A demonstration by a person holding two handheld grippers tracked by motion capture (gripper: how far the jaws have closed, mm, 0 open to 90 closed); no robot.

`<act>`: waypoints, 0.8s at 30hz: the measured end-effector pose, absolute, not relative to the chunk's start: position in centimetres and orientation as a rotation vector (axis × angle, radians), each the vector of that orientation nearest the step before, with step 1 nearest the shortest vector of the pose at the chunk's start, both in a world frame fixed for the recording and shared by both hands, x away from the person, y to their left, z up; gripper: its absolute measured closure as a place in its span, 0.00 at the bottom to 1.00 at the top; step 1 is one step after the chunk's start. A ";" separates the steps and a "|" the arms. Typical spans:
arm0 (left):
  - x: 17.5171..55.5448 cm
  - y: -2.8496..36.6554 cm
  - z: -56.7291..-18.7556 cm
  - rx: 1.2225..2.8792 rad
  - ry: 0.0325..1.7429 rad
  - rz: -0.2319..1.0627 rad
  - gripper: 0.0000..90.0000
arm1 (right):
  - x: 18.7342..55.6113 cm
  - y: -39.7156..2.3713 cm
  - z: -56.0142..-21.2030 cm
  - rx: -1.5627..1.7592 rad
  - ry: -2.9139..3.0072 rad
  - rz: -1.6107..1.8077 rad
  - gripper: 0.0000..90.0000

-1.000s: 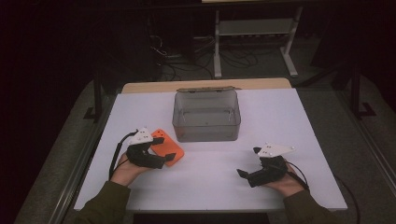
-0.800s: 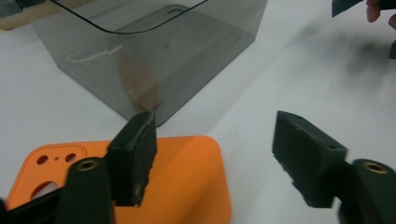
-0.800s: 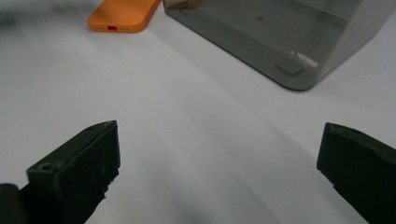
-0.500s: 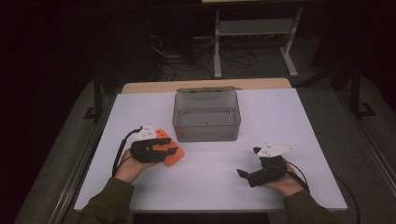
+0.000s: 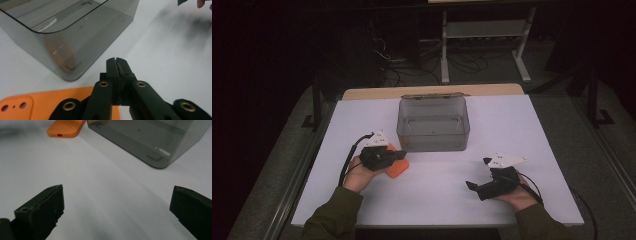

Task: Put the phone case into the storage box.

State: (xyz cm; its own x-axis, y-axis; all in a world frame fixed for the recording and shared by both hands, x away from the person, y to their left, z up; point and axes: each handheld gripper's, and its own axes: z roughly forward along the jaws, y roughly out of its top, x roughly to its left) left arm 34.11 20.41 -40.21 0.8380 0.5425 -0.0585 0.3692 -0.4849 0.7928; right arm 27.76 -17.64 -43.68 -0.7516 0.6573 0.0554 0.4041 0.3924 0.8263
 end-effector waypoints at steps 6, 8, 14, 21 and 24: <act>34.7 19.3 -40.5 2.160 0.647 0.242 1.00 | 27.8 -17.6 -43.7 0.933 2.375 1.289 0.00; 34.9 18.9 -40.7 2.170 0.642 0.239 1.00 | 27.8 -17.6 -43.7 0.933 2.375 1.290 0.00; 35.5 17.9 -41.1 2.195 0.630 0.223 1.00 | 27.8 -17.7 -43.7 0.933 2.375 1.291 0.00; 36.0 17.0 -41.8 2.235 0.615 0.214 1.00 | 27.8 -17.7 -43.7 0.933 2.376 1.292 0.00; 36.3 16.5 -42.2 2.246 0.623 0.213 1.00 | 27.8 -17.7 -43.7 0.933 2.376 1.291 0.00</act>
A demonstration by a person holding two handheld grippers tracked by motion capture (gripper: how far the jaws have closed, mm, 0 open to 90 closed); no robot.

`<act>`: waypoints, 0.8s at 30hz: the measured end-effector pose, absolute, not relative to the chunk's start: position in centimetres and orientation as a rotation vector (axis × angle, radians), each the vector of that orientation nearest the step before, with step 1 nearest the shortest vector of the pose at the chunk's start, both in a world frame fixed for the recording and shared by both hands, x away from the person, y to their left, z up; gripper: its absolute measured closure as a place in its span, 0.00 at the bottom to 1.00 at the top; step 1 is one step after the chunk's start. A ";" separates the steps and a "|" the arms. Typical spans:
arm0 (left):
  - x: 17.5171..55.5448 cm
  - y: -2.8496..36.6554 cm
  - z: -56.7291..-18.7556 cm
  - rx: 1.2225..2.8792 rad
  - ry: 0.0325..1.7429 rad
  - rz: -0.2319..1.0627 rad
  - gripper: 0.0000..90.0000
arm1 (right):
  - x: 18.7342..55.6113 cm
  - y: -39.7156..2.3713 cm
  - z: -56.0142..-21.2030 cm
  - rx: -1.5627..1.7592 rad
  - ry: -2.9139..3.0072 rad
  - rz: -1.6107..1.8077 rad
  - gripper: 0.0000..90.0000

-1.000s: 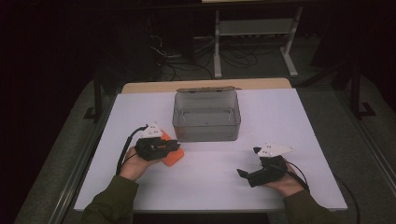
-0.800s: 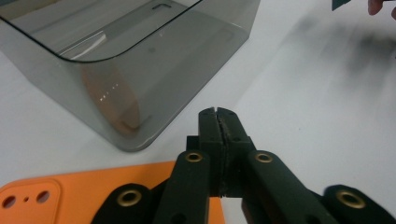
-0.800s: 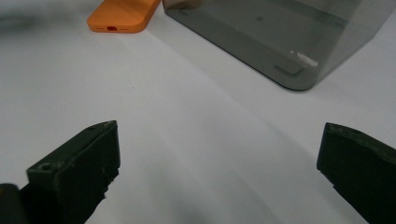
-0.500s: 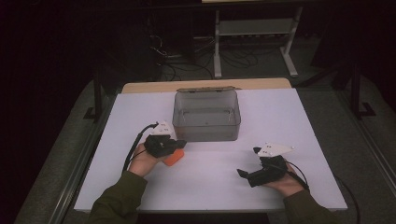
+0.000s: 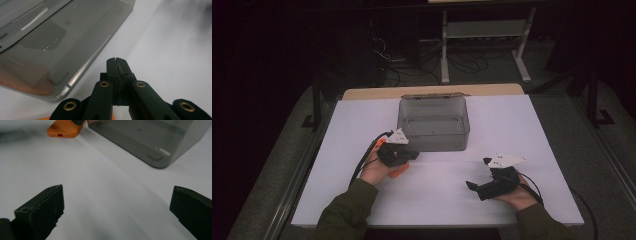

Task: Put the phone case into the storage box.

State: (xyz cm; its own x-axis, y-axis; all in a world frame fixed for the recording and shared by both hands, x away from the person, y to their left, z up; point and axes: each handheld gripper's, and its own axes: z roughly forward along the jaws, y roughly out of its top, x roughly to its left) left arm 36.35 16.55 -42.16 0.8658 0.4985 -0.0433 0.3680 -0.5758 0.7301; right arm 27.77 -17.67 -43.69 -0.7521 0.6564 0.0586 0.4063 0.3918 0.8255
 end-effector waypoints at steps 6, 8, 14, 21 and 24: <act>36.7 16.3 -42.9 2.271 0.633 0.219 1.00 | 27.8 -17.7 -43.7 0.931 2.378 1.291 0.00; 36.8 16.3 -43.1 2.277 0.638 0.216 1.00 | 27.8 -17.6 -43.7 0.930 2.379 1.291 0.00; 37.0 16.2 -43.5 2.309 0.650 0.227 1.00 | 27.7 -17.6 -43.7 0.927 2.380 1.289 0.00; 37.2 16.4 -43.8 2.331 0.677 0.235 1.00 | 27.7 -17.6 -43.7 0.928 2.381 1.288 0.00; 37.3 16.5 -44.0 2.341 0.693 0.235 1.00 | 27.7 -17.6 -43.7 0.928 2.381 1.287 0.00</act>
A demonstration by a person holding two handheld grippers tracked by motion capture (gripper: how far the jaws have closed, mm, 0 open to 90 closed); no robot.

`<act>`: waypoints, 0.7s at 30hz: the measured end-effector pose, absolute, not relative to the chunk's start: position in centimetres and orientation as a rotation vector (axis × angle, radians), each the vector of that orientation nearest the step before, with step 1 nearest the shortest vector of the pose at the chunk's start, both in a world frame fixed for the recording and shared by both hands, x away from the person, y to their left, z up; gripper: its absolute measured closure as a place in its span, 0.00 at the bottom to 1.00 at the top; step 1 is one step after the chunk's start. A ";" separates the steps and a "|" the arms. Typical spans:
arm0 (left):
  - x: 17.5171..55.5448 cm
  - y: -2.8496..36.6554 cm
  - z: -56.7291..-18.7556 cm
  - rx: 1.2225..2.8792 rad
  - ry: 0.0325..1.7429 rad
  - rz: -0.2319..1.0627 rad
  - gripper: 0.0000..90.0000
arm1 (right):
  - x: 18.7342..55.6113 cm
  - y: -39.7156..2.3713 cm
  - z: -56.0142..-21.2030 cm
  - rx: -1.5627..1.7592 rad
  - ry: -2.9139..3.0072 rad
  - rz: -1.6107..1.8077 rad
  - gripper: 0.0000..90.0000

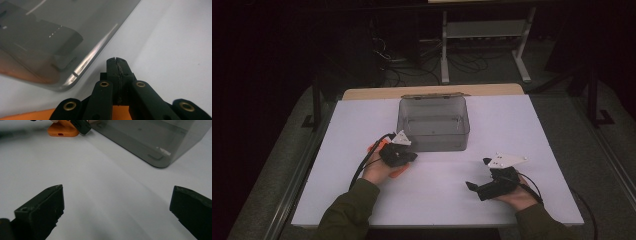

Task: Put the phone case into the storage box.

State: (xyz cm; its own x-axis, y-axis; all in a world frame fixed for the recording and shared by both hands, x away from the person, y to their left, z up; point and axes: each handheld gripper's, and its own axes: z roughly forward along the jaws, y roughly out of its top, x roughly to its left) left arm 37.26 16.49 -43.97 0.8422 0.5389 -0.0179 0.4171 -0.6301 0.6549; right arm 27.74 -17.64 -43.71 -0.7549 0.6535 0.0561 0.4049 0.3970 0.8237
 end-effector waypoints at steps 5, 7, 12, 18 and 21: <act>37.4 16.6 -44.1 2.351 0.708 0.226 1.00 | 27.8 -17.6 -43.7 0.927 2.380 1.288 0.00; 37.3 16.7 -44.1 2.352 0.712 0.224 1.00 | 27.8 -17.7 -43.7 0.929 2.380 1.288 0.00; 37.2 16.9 -44.0 2.355 0.719 0.221 1.00 | 27.8 -17.7 -43.7 0.929 2.378 1.289 0.00; 36.7 17.4 -43.9 2.365 0.725 0.211 1.00 | 27.8 -17.7 -43.7 0.932 2.378 1.288 0.00; 36.5 17.6 -43.8 2.374 0.721 0.208 1.00 | 27.8 -17.7 -43.7 0.935 2.378 1.288 0.00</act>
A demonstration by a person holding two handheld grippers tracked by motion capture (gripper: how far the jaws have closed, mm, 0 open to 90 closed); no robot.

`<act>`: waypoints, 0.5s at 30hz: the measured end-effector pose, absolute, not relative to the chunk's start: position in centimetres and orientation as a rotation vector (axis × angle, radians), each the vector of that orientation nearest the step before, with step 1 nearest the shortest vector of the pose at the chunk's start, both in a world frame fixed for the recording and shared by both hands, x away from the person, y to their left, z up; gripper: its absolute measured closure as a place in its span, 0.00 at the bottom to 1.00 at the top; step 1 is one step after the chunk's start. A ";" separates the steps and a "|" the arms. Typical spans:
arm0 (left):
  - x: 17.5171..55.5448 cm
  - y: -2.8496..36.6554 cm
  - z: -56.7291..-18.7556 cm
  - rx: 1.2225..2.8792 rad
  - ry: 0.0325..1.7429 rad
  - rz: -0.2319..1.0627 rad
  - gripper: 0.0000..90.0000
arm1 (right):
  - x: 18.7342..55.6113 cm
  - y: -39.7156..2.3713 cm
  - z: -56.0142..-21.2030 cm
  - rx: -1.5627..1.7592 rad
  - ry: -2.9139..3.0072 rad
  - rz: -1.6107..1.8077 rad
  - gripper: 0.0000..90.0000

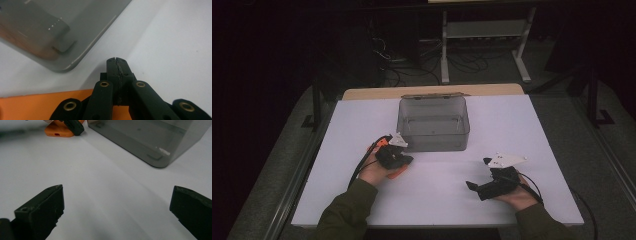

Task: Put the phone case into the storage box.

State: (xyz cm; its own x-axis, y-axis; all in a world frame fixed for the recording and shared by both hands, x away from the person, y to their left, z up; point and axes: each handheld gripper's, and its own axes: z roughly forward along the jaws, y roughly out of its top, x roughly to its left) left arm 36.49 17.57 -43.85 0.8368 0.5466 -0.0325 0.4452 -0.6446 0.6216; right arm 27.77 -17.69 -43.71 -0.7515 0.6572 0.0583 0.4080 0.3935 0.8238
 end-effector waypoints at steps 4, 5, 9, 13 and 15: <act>35.8 18.1 -43.7 2.388 0.722 0.203 1.00 | 27.8 -17.7 -43.7 0.939 2.378 1.288 0.00; 35.6 18.3 -43.7 2.389 0.725 0.204 1.00 | 27.8 -17.7 -43.7 0.937 2.379 1.287 0.00; 35.0 18.8 -43.7 2.396 0.724 0.201 1.00 | 27.8 -17.7 -43.7 0.934 2.378 1.285 0.00; 34.3 19.5 -43.6 2.404 0.726 0.197 1.00 | 27.8 -17.7 -43.7 0.937 2.379 1.284 0.00; 33.9 19.9 -43.5 2.411 0.727 0.197 1.00 | 27.8 -17.6 -43.8 0.937 2.380 1.283 0.00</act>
State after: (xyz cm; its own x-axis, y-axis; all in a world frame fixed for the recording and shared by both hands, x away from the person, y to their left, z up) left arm 33.87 19.91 -43.52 0.8383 0.5443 -0.0309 0.4541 -0.6658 0.5920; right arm 27.82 -17.65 -43.75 -0.7506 0.6582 0.0580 0.4104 0.3956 0.8216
